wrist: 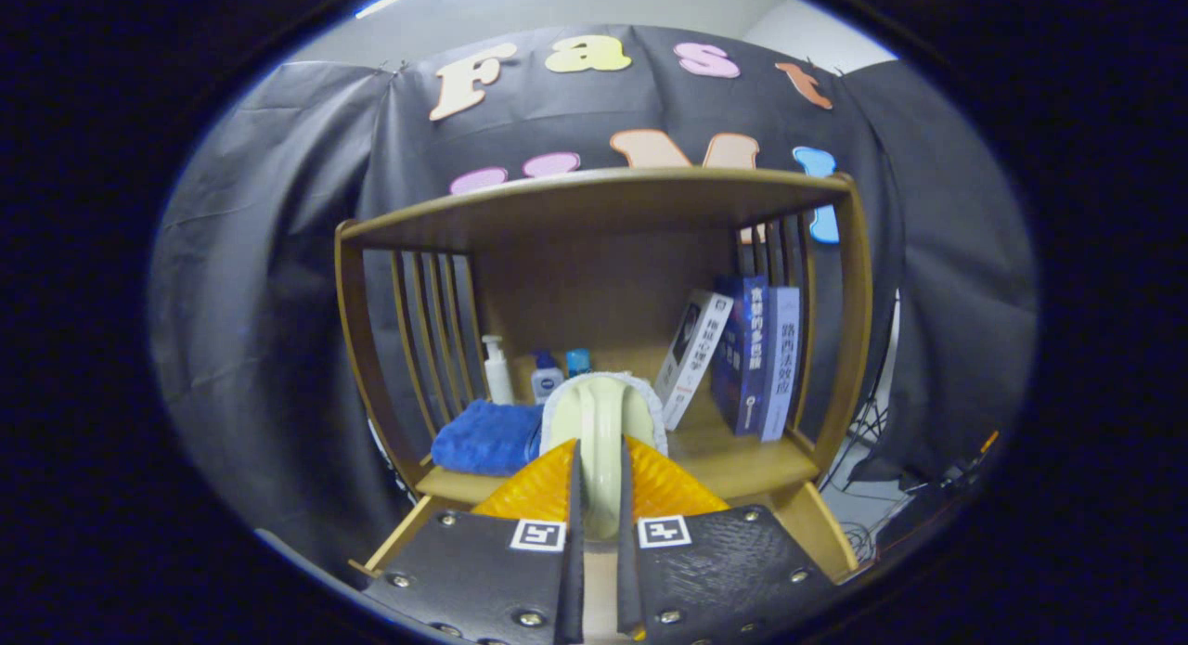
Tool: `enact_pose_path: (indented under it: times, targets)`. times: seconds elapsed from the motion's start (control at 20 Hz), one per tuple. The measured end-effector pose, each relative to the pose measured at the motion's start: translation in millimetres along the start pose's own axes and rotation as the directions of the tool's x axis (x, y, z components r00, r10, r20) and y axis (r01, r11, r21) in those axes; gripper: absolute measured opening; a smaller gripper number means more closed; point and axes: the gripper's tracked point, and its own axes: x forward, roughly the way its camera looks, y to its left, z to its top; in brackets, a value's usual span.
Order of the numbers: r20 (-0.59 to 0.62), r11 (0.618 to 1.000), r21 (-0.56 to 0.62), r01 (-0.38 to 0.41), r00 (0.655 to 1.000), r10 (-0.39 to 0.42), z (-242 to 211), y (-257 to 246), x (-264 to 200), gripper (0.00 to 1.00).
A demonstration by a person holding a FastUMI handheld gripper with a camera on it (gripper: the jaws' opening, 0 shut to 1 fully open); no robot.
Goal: Pull open the drawer, take out the items inside it, and place them on the countertop above the cabinet.
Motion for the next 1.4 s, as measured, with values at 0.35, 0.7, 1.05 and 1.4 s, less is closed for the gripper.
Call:
enact_pose_path:
  times: [0.35, 0.7, 1.05, 1.4]
  targets:
    - [-0.053, 0.999, -0.051, 0.014, 0.998, -0.016, -31.5, -1.2, 70.3, 0.14]
    - [-0.172, 0.998, 0.044, 0.052, 0.984, -0.044, -115.4, -10.0, 142.2, 0.14]
    - [-0.094, 0.991, 0.124, 0.045, 0.995, -0.033, -124.9, -10.7, 208.1, 0.15]
    - [-0.031, 0.996, 0.018, 0.083, 0.996, -0.082, -120.2, -20.7, 243.2, 0.15]
